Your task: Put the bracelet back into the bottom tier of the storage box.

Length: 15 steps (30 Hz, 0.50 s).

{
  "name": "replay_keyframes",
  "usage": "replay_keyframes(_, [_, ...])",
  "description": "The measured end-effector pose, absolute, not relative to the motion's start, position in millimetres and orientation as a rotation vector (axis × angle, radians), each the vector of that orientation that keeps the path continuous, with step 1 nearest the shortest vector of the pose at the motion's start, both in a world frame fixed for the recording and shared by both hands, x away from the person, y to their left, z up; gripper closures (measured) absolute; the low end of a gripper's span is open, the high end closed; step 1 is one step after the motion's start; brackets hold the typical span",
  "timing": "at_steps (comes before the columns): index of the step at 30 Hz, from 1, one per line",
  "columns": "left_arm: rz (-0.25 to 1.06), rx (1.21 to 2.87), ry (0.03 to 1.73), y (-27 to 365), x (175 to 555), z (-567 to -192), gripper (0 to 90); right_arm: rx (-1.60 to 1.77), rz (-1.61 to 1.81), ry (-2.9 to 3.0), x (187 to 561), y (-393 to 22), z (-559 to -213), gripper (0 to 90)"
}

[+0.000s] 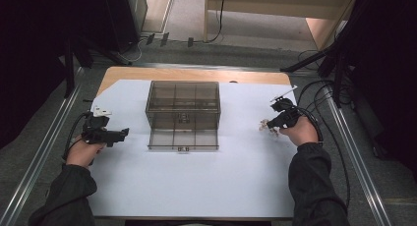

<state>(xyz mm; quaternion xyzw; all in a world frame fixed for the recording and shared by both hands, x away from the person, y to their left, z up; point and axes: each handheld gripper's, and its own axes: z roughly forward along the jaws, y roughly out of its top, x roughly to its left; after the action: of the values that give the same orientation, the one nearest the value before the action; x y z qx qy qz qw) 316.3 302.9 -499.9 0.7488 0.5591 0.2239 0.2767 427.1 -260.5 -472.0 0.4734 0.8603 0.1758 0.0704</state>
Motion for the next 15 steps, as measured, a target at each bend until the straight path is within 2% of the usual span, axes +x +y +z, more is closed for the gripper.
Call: replay_keyframes(15, [0.594, 2.011, 1.488, 300.3, 319.6, -498.8, 14.0, 1.421, 0.718, 2.560, 418.6, -262.3, -457.5, 83.5])
